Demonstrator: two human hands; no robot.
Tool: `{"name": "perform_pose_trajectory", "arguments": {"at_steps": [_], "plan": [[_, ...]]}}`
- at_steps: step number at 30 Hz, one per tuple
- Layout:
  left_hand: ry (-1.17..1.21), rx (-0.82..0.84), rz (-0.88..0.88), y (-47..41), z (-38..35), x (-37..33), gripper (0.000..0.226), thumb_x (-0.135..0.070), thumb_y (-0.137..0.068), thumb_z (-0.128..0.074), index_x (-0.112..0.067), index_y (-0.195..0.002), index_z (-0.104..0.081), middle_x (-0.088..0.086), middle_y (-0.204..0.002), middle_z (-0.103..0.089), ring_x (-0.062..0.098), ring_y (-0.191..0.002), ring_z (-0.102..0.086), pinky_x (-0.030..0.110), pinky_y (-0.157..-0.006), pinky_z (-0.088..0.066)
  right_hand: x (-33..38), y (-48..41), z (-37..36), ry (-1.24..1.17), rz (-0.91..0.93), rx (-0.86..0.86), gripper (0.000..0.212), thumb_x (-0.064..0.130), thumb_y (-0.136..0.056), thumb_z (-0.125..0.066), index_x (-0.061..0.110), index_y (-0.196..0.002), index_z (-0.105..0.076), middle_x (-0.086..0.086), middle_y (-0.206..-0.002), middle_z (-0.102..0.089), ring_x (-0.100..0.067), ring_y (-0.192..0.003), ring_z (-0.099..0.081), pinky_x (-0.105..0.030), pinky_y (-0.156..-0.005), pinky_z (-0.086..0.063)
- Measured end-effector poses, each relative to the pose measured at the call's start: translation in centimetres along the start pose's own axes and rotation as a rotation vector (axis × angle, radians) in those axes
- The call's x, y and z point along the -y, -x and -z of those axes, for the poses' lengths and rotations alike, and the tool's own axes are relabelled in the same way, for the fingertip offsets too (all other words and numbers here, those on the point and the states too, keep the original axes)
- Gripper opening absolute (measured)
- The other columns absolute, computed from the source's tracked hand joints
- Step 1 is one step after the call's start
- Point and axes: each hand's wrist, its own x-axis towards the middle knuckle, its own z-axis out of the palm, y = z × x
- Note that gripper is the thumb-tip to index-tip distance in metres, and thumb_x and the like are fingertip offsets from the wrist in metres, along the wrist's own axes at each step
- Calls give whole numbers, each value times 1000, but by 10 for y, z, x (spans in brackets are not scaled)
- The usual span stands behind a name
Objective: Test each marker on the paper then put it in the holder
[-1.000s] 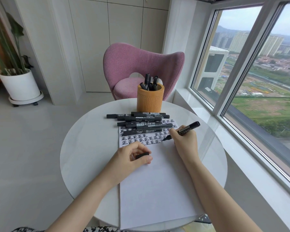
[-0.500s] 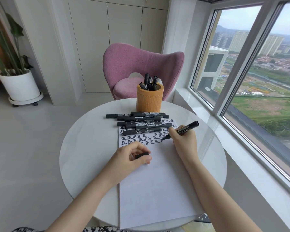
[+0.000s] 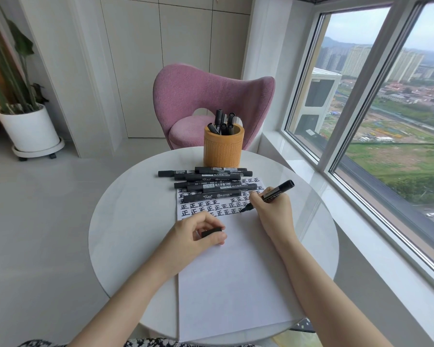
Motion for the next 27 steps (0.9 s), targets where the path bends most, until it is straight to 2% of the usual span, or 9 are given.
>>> {"name": "perform_pose_trajectory", "arguments": {"at_steps": [11,14,19,27], "plan": [[-10,-2,-5,0,0,0,11,-10,-82,-70,-7,-90,-63,5,-78,-72,-3,-63,-61,4,-58,-37,0,2,-1,-5,1,6,28,7,-83,-59,9,-64,-39,-1,-55,-28,-8,-50,-21,-22,-44,-18],[-10,0,-2,0,0,1,11,-11,-81,-70,-9,-90,-64,6,-78,-72,0,-68,-63,6,-60,-38,1,2,0,3,10,15,29,7,-84,-58,9,-63,-39,-3,-57,-29,-9,-52,-22,-24,-45,-17],[-2,-2,4,0,1,2,10,-12,-81,-71,-11,-89,-64,5,-78,-72,4,-72,-65,6,-63,-39,1,0,-1,8,4,-15,37,5,-82,-58,16,-60,-31,5,-53,-26,-7,-48,-19,-23,-44,-16],[-16,-11,2,-1,2,4,10,-16,-81,-71,-17,-88,-64,1,-81,-73,13,-80,-65,14,-65,-40,-1,-1,1,1,16,-51,26,3,-82,-56,9,-65,-36,-2,-59,-28,-9,-55,-22,-25,-48,-17]]}}
